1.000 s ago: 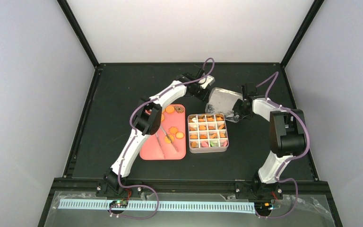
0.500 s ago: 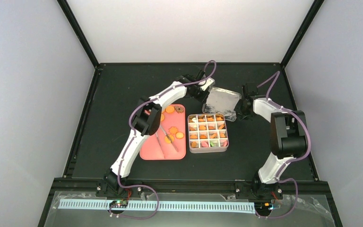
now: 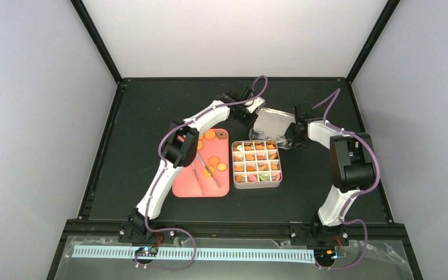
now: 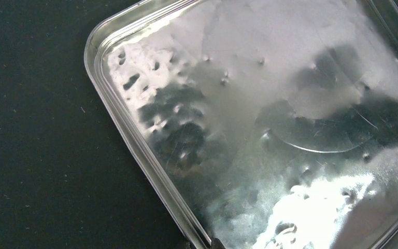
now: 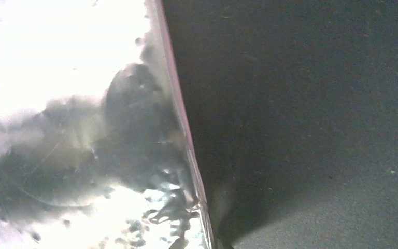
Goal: Pack the cookies
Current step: Pick up the box lid from the center of the board, then place the box lid on the plate.
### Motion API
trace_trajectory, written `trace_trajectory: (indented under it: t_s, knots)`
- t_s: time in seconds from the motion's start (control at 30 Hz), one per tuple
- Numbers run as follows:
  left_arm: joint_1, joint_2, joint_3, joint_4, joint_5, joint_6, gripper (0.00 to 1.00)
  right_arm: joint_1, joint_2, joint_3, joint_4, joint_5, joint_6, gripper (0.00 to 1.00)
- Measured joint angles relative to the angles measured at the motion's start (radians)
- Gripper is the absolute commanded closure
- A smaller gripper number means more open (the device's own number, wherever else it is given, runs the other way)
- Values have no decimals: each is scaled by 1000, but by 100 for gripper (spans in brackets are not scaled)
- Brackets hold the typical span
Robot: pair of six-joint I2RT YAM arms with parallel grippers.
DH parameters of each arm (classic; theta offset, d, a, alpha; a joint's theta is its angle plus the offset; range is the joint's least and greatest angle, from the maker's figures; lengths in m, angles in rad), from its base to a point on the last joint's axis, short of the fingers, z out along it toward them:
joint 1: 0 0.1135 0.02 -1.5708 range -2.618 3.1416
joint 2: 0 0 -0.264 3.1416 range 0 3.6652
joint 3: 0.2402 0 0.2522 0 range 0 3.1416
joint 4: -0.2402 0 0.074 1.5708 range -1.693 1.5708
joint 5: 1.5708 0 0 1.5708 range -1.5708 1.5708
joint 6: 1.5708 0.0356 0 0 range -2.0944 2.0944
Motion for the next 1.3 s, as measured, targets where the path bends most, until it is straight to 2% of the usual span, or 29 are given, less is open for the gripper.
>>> trace_trajectory:
  t_s: [0.07,0.1,0.53,0.9,1.07,1.17,1.3]
  knots:
    - [0,0,0,-1,1,3,96,16,8,9,-6,13,5,98]
    - [1,-1,0,-3,1,3,97,20,12,15,-21,27,8,99]
    - [12,-42,-27,-15,38,11,98,45,-10,19,-52,57,4,99]
    - [21,-234,-34,-20,33,30,99,80,-187,69,-131,70,-23,99]
    - [21,-330,-69,-90,26,41,99,122,-297,33,-140,69,-22,99]
    - [21,-395,-169,-122,17,43,98,165,-367,-13,-156,66,-16,99]
    - [20,-523,-438,-124,21,41,98,224,-464,-93,-177,53,-3,99]
